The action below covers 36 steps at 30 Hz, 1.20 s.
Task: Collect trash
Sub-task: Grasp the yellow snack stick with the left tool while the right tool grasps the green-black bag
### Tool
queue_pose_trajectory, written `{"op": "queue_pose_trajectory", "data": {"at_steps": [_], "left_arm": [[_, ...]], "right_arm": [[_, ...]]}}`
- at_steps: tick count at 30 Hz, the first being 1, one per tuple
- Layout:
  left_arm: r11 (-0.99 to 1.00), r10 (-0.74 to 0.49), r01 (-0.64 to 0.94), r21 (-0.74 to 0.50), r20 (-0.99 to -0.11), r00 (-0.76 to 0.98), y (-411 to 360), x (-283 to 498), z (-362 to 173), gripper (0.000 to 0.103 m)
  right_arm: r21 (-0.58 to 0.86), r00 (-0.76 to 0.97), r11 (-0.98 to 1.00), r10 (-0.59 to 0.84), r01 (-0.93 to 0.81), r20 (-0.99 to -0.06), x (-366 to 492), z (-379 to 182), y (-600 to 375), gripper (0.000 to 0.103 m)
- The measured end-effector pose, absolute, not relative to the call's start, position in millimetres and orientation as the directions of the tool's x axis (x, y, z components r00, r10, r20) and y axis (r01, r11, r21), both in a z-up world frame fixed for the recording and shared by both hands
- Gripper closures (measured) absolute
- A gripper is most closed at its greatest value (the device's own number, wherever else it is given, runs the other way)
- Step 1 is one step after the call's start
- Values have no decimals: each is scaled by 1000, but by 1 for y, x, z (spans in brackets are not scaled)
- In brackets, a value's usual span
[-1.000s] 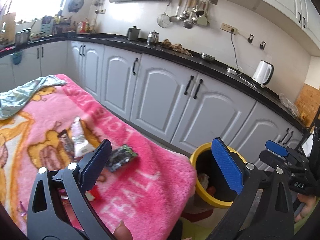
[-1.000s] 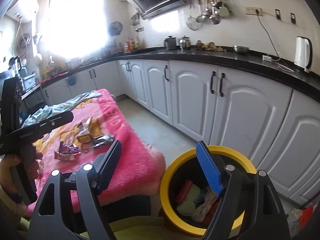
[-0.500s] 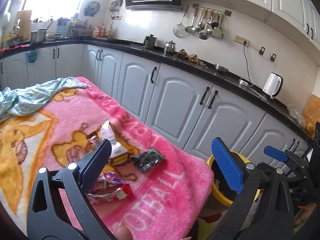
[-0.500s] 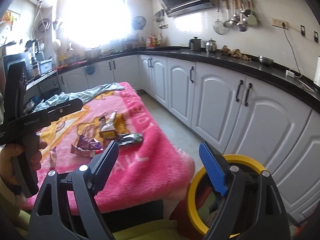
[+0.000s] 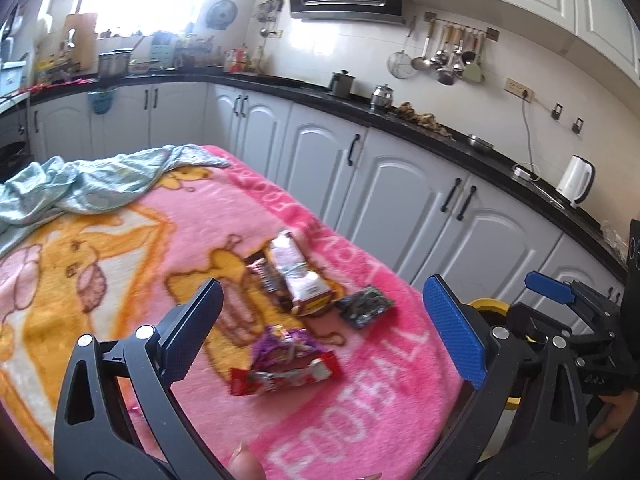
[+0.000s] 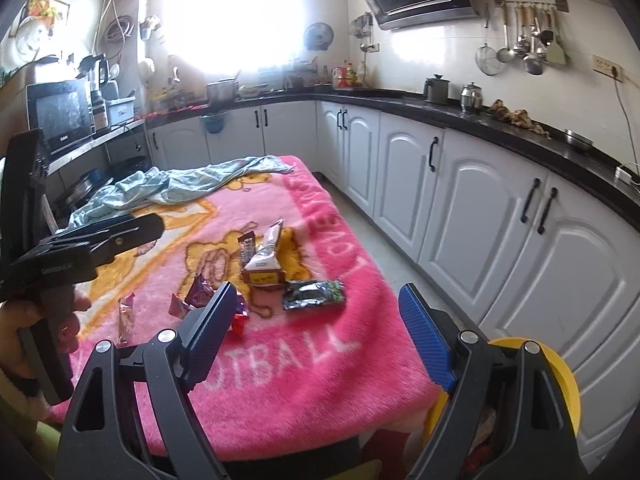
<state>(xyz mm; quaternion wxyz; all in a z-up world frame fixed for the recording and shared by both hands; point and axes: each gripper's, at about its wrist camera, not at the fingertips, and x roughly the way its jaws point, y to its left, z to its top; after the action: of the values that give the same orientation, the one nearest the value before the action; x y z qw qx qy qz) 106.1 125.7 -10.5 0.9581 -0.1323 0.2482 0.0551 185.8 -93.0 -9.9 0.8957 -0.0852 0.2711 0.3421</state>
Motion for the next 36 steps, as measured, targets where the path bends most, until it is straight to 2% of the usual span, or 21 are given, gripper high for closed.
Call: {"op": "queue_pose_trajectory", "data": {"at_steps": [11, 23, 36], "left_arm": [[938, 112, -265, -222, -531, 840, 163, 87, -29, 11], [904, 149, -362, -229, -623, 768, 194, 68, -64, 11], [848, 88, -434, -305, -725, 683, 214, 55, -105, 11]], "right_arm": [[50, 565, 720, 583, -692, -584, 207, -32, -45, 23], [43, 526, 731, 530, -681, -665, 245, -71, -20, 23], [120, 417, 742, 494, -660, -763, 299, -124, 0, 23]]}}
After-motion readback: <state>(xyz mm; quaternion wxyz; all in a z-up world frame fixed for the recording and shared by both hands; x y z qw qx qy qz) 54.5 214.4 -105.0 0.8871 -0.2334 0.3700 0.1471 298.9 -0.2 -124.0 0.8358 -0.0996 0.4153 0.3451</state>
